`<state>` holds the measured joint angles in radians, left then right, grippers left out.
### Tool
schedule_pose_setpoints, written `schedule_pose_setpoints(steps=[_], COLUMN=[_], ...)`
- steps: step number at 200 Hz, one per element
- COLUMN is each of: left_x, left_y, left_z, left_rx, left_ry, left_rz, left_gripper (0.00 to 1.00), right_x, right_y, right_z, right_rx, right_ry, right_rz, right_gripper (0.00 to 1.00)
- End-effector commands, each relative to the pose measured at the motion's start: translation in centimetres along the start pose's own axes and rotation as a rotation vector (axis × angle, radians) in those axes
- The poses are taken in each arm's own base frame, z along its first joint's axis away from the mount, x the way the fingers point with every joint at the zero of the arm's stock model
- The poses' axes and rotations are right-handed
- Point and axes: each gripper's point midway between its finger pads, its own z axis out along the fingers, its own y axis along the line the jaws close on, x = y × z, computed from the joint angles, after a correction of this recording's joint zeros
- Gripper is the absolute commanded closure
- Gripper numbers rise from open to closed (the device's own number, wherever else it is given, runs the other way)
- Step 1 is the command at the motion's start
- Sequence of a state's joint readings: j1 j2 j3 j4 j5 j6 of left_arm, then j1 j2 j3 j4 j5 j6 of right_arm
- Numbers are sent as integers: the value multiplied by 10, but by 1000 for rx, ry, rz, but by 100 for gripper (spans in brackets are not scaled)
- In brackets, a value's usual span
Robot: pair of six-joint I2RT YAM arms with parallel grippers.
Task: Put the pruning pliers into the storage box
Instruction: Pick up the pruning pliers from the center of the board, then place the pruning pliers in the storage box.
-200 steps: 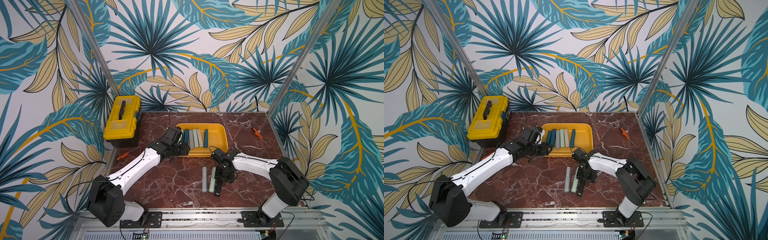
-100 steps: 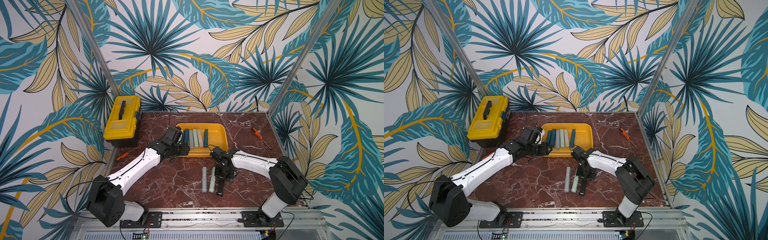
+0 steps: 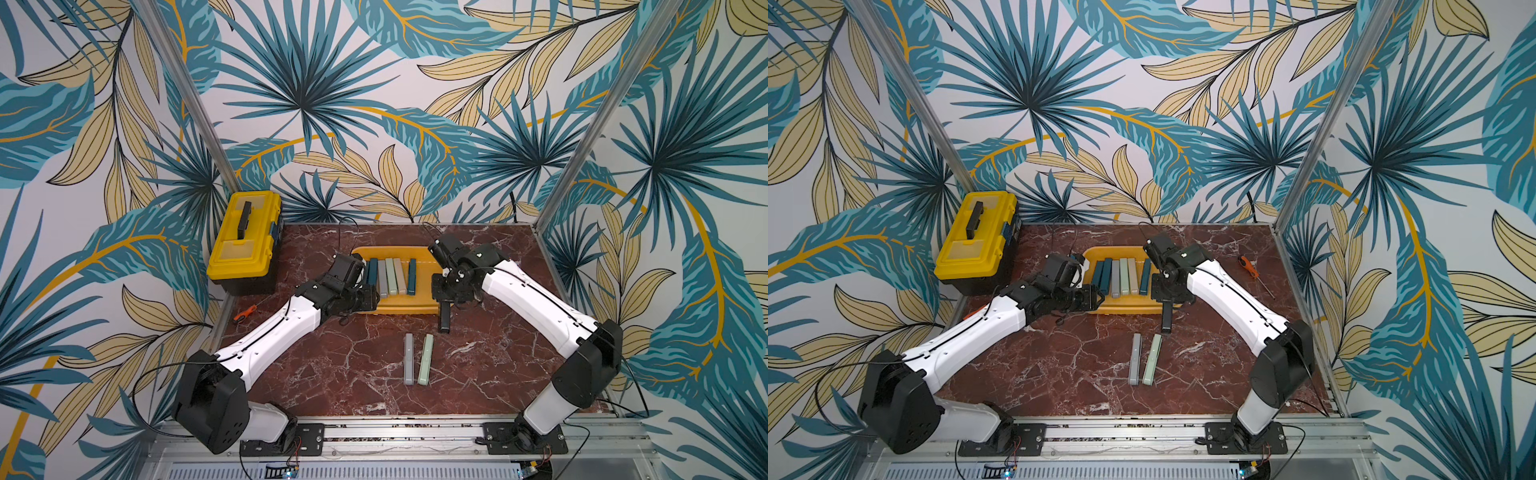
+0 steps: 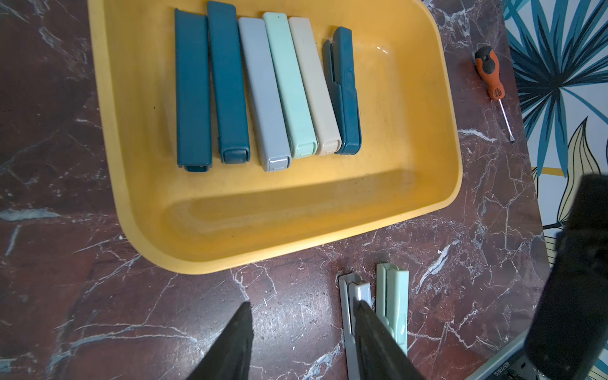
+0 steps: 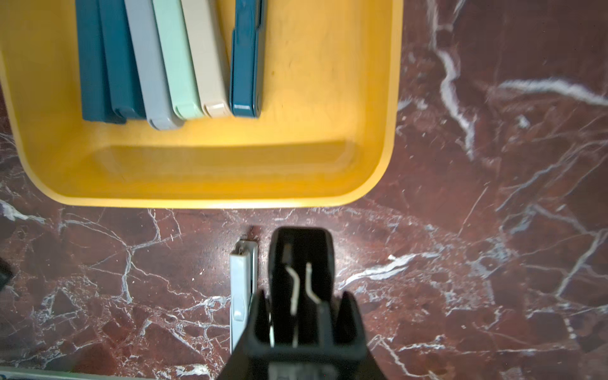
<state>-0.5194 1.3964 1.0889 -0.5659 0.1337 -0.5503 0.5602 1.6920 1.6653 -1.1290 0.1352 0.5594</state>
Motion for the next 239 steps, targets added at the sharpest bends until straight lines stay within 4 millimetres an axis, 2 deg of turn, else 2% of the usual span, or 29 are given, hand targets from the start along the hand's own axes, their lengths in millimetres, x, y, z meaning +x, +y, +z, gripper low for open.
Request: schedule_pose_setpoints(steps=[1,17,36,60,89,111,170,239], left_x=[-3,-6,-9,-11,-10,-9,-7,-7], left_y=[4,3,2,1,4,7,12,12], left_z=[-6,-9,-11,-10,-7,-2,12,14], left_rx=[-14,-17,-24,-29,-43,-48,-54,-55], left_ry=[-18,-25,-28,-25,-11,2,34,44], left_rz=[-8,-9,-11,-14,-18,-25,-40,-53], left_gripper=[49,49,49,49,49,49,49,49], right_x=[-23,-48,-72,-90,-105,-109,-103,-107], right_y=[-10,-1,7,12,11,10,14,17], right_z=[13,24,48,86,117,135,181,218], right_rx=[50,31,34,6,-2,-10,-23,-37], right_ry=[17,-6,-5,34,42,48,90,108], right_rz=[-109,-144,-172,-148,-120,-108,-98,-62], right_gripper=[80,80,80,80,80,80,80,79])
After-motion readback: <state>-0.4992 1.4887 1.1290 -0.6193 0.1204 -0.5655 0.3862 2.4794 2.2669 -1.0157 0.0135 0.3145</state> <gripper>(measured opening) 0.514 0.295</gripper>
